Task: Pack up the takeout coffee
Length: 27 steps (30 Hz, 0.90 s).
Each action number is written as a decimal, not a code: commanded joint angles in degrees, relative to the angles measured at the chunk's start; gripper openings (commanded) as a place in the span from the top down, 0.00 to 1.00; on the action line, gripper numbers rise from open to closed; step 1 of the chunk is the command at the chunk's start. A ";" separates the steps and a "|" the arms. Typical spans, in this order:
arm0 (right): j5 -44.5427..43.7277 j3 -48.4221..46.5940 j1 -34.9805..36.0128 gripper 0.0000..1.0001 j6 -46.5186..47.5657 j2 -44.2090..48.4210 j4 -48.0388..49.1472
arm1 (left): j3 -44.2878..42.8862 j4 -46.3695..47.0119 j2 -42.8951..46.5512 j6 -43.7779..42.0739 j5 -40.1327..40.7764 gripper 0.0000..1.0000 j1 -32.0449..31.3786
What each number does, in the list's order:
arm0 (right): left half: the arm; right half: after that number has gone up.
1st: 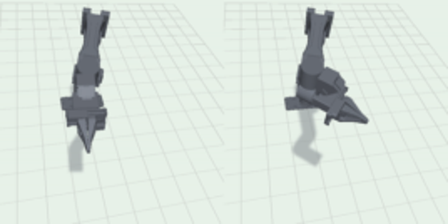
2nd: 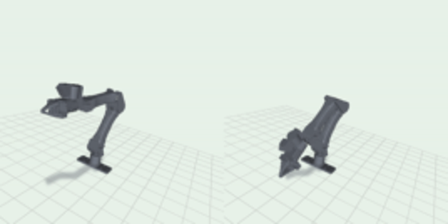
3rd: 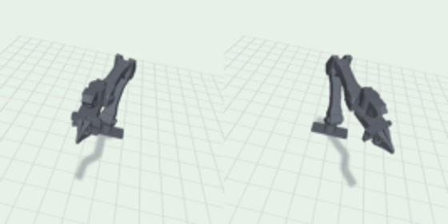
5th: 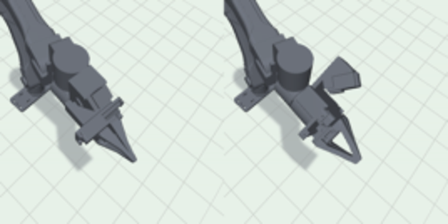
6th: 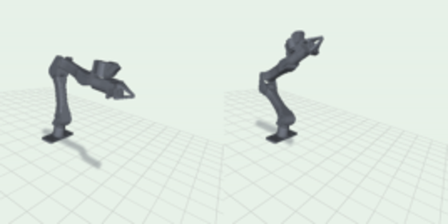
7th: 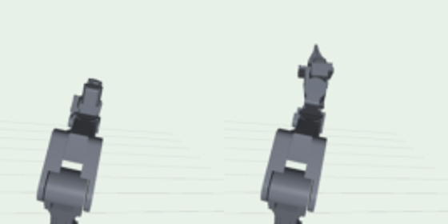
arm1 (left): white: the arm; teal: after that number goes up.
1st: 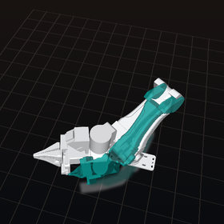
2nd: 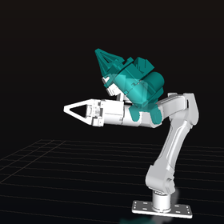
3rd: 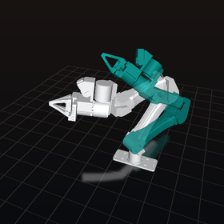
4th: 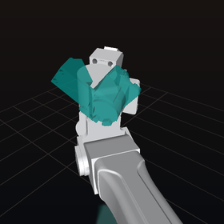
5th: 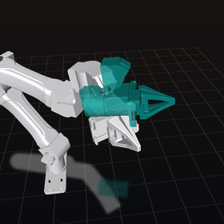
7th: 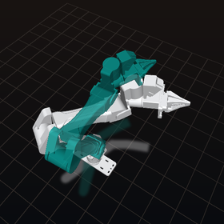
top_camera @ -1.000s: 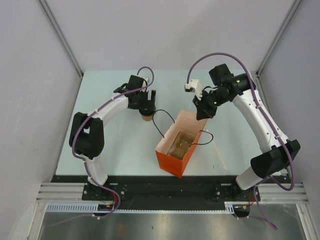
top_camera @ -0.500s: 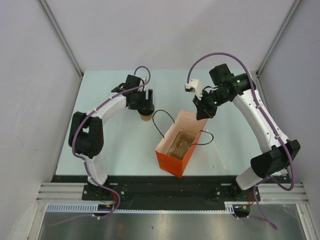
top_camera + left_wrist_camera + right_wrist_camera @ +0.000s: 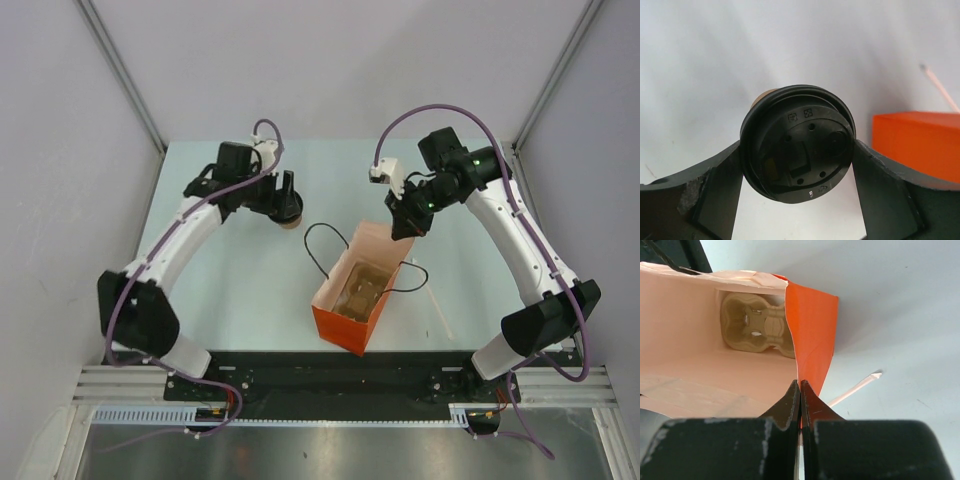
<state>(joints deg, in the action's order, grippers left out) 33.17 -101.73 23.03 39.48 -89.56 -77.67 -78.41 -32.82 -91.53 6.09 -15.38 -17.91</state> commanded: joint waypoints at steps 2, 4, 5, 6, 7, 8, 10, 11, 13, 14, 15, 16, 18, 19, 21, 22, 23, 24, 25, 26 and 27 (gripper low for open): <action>1.11 -2.33 2.46 1.00 -0.20 2.28 -2.84 | -3.76 -6.97 13.38 -10.56 -14.05 0.48 1.65; 0.41 -2.59 3.95 1.00 -0.55 2.55 -2.75 | -6.83 -9.01 17.49 -13.37 -17.22 0.49 1.56; 0.32 -2.59 4.39 1.00 -0.81 2.63 -2.49 | -7.80 -10.32 18.91 -13.90 -19.75 0.49 1.48; 0.14 -2.77 4.83 1.00 -0.99 2.72 -2.31 | -9.38 -10.77 20.23 -14.69 -20.65 0.48 1.48; 0.06 -2.86 5.62 1.00 -1.60 2.72 -2.22 | -10.26 -11.73 22.77 -15.22 -22.05 0.48 1.48; -0.12 -3.03 6.06 1.00 -1.86 2.64 -1.70 | -10.97 -12.09 23.84 -15.66 -24.59 0.48 1.48; -0.56 -4.25 6.68 1.00 -2.65 2.11 -1.35 | -12.81 -12.79 26.65 -16.89 -28.38 0.47 0.87; -0.65 -4.87 7.03 1.00 -3.62 1.85 -1.00 | -14.04 -14.02 27.45 -17.51 -29.26 0.47 0.08; -0.21 -6.63 7.21 1.00 -4.68 0.88 -0.99 | -15.19 -16.30 29.12 -20.14 -28.93 0.47 -4.55; 0.14 -6.90 7.21 1.00 -5.99 0.70 -0.73 | -16.06 -17.01 29.47 -22.15 -27.79 0.47 -6.50; 0.23 -7.16 7.21 1.00 -6.87 0.44 -0.47 | -16.42 -17.80 29.82 -22.87 -25.60 0.47 -10.44; 0.23 -7.16 7.21 1.00 -7.83 0.44 0.32 | -16.68 -18.94 29.83 -23.66 -25.06 0.47 -12.04; 0.05 -6.99 7.21 1.00 -9.42 0.26 0.59 | -17.74 -20.17 29.39 -25.42 -24.36 0.48 -16.16; -0.03 -7.07 7.21 1.00 -9.69 0.09 0.68 | -18.09 -20.61 29.21 -25.86 -24.09 0.48 -17.23; -0.21 -6.99 7.30 1.00 -10.13 -0.18 0.59 | -19.40 -20.79 28.51 -26.39 -23.74 0.48 -19.95; -0.21 -6.90 7.30 1.00 -10.30 -0.44 0.85 | -20.28 -21.23 27.99 -26.48 -23.65 0.48 -20.67; -0.21 -6.81 7.30 1.00 -10.39 -0.62 0.85 | -22.29 -21.67 26.50 -26.83 -23.73 0.49 -21.28; -0.21 -6.72 7.30 1.00 -10.57 -0.79 0.85 | -23.53 -22.98 25.70 -27.00 -23.13 0.49 -22.68; -0.64 -6.90 7.38 1.00 -10.92 -1.14 1.20 | -26.15 -23.95 24.83 -28.22 -22.51 0.48 -23.56; -0.91 -7.33 7.38 1.00 -11.09 -1.32 1.38 | -27.48 -24.92 23.16 -28.93 -21.81 0.49 -24.44; -1.09 -7.60 7.30 1.00 -11.53 -1.41 1.47 | -28.80 -26.75 22.28 -29.46 -21.02 0.48 -26.19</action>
<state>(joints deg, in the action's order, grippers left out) 32.47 -106.76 30.15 30.41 -90.24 -77.65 -101.36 -55.53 -65.76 -19.25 -38.50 -40.34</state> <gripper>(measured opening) 0.009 0.831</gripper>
